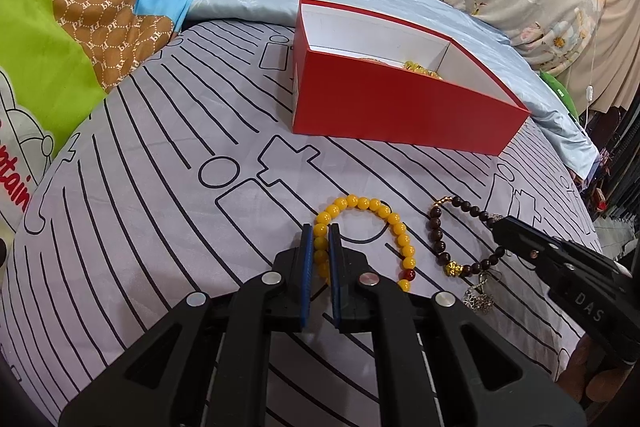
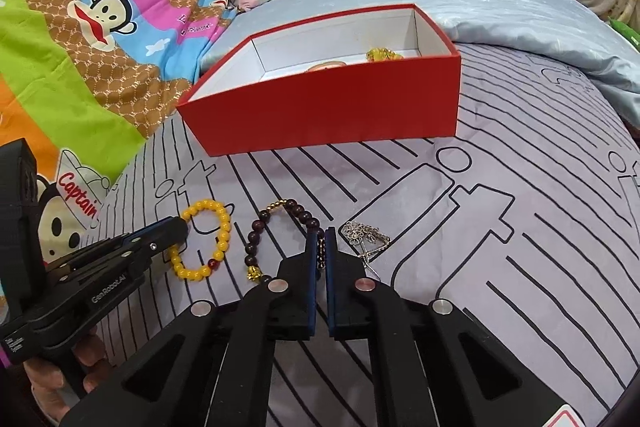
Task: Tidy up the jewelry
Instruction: 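Grasp the yellow amber bracelet with left tool while right tool grasps the dark bead bracelet, then carry both bracelets into the red box and open both tools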
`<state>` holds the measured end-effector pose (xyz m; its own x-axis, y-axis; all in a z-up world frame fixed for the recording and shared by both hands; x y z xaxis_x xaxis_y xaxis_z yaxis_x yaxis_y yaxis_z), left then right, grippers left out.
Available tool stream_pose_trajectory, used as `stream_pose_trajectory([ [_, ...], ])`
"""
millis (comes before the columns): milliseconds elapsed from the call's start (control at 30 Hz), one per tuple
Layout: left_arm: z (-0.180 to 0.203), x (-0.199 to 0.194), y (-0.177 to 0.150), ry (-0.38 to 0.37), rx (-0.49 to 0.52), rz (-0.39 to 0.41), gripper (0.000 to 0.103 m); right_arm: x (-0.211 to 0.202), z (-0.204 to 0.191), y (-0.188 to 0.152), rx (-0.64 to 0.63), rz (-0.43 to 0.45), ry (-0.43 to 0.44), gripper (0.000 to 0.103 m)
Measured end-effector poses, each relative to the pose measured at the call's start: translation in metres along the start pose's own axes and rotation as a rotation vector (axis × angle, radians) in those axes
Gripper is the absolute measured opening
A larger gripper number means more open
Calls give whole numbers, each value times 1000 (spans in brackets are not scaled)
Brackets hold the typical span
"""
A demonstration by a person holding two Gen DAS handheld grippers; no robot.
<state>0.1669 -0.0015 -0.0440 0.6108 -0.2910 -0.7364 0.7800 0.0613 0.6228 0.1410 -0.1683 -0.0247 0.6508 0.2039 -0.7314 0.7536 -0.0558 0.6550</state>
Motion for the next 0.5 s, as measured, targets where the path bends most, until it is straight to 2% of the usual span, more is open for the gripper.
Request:
stream_pose_trajectory([
  [233, 9, -13, -2, -20, 3, 10, 7, -27, 1, 12, 12, 61, 16, 4],
  [500, 27, -41, 20, -75, 31, 43, 7, -57, 7, 36, 8, 131, 15, 4],
])
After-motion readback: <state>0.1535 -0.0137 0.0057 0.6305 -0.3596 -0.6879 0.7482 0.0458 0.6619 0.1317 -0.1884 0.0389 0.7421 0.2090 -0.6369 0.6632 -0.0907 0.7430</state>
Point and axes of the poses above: each gripper's, at about its wrist camera, not at the fingertips, and x roughly the way its jaws point, z to its right, y to its top, the point moved 5 cm from there along x, roughly the way its jaws point, and after that the axes turned 4 degrees about -x, right-handed, at the moved point
